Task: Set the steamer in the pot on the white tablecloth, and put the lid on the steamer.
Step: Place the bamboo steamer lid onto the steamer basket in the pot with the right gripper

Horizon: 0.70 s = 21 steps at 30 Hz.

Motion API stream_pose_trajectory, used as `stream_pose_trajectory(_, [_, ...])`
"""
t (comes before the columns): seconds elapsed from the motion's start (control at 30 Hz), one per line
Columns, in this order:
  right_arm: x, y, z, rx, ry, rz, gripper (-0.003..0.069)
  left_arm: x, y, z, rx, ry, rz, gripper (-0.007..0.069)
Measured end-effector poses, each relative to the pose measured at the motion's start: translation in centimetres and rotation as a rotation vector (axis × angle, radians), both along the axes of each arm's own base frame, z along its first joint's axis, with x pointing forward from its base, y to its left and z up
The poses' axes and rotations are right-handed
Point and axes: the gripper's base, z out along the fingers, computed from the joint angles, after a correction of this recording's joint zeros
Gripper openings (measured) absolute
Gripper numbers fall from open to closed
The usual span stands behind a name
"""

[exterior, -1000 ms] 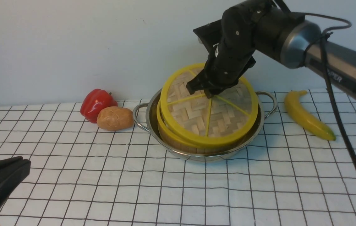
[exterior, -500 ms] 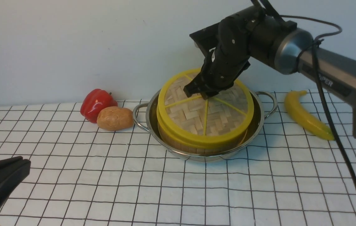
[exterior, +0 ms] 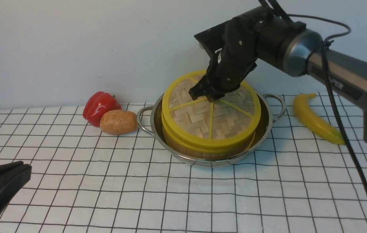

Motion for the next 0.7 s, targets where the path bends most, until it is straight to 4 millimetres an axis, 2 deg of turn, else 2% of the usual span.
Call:
stream_pose_trajectory(0.4, [0.0,0.2,0.0,0.008,-0.004,0.023,0.0148,0.0,0.0,0.0,0.000,0.000,0.000,0.0022])
stream_pose_trajectory(0.7, [0.4,0.5,-1.3,0.003,0.004,0.037,0.0148,0.0,0.0,0.0,0.000,0.000,0.000,0.0022])
